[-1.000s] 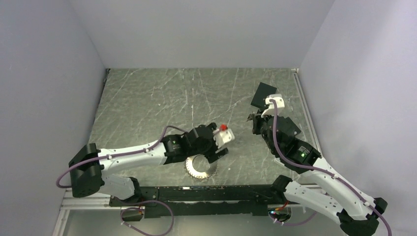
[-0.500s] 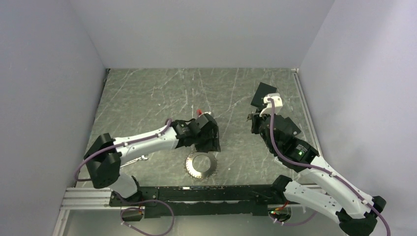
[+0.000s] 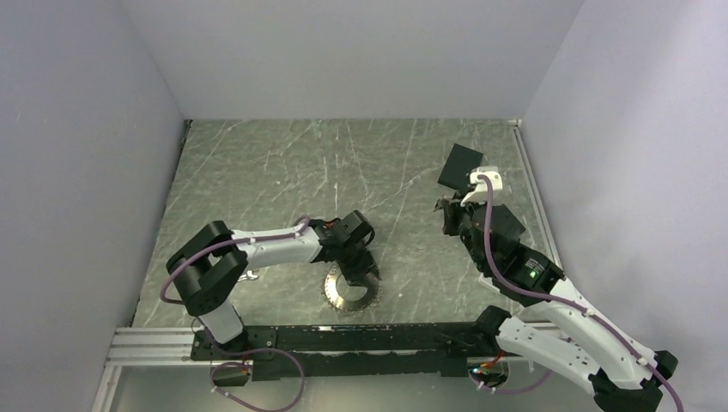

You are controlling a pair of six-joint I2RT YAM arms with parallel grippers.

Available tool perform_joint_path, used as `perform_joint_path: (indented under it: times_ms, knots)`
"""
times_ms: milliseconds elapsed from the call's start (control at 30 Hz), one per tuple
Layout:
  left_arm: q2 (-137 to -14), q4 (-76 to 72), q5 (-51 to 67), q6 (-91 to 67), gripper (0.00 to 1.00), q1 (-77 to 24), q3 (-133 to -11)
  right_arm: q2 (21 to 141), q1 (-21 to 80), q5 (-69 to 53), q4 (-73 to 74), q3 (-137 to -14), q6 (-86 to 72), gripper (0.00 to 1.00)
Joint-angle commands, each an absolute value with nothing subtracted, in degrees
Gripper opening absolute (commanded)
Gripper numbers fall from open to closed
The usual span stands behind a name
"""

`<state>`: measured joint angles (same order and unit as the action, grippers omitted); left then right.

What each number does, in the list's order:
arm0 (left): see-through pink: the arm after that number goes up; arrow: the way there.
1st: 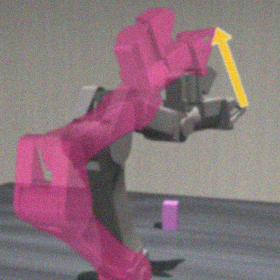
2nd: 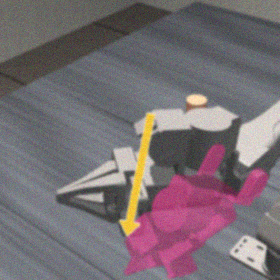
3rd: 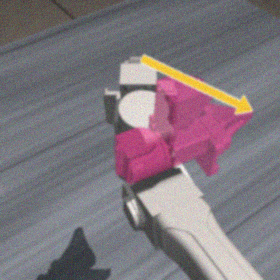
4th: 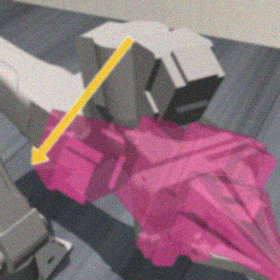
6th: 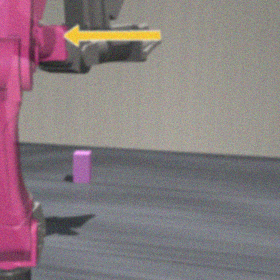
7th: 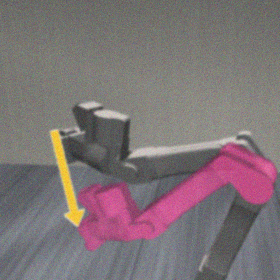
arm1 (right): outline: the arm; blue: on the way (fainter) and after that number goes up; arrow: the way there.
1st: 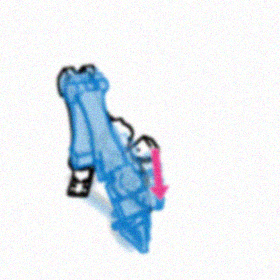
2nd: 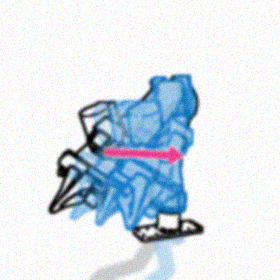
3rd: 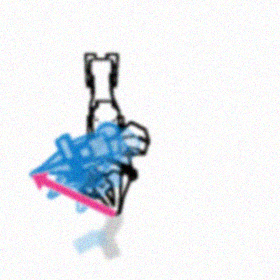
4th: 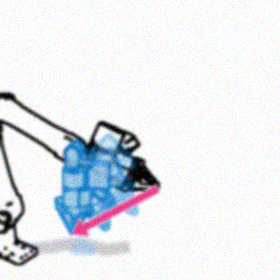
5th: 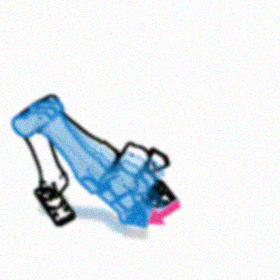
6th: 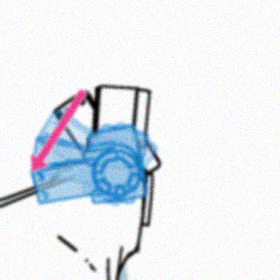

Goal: Put the keys on the keyring

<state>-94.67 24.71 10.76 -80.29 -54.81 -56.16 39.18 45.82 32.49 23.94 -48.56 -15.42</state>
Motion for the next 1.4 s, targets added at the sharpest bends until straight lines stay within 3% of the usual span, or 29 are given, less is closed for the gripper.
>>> perform_joint_path:
  times_ms: [0,400,500,900,1167,1300,1367]
  knots:
    - [-95.45,21.23,10.27,-85.45,0.45,-54.67,-56.22,37.90,45.66,32.69,23.12,-47.65,-15.21,0.00]
    - [-100.13,24.76,4.59,-82.94,0.37,-54.58,-60.22,36.75,45.62,31.77,22.70,-47.16,-14.77,0.00]
    - [-100.20,24.20,3.77,-82.64,0.30,-54.60,-60.09,36.65,45.62,31.51,22.29,-46.79,-14.77,0.00]
    - [-102.54,26.57,1.55,-79.64,0.19,-55.68,-63.23,37.10,45.63,31.03,21.89,-46.68,-14.60,0.00]
    - [-103.52,29.48,0.23,-78.40,0.19,-56.96,-65.78,36.83,45.66,31.09,21.95,-46.52,-14.76,0.00]
    - [-104.70,32.52,-1.29,-75.14,0.01,-57.71,-68.65,36.83,45.62,31.05,21.98,-46.44,-14.79,0.00]
    - [-105.31,33.51,-2.77,-72.10,0.00,-57.91,-70.17,36.83,45.66,31.10,21.97,-46.34,-14.78,0.00]
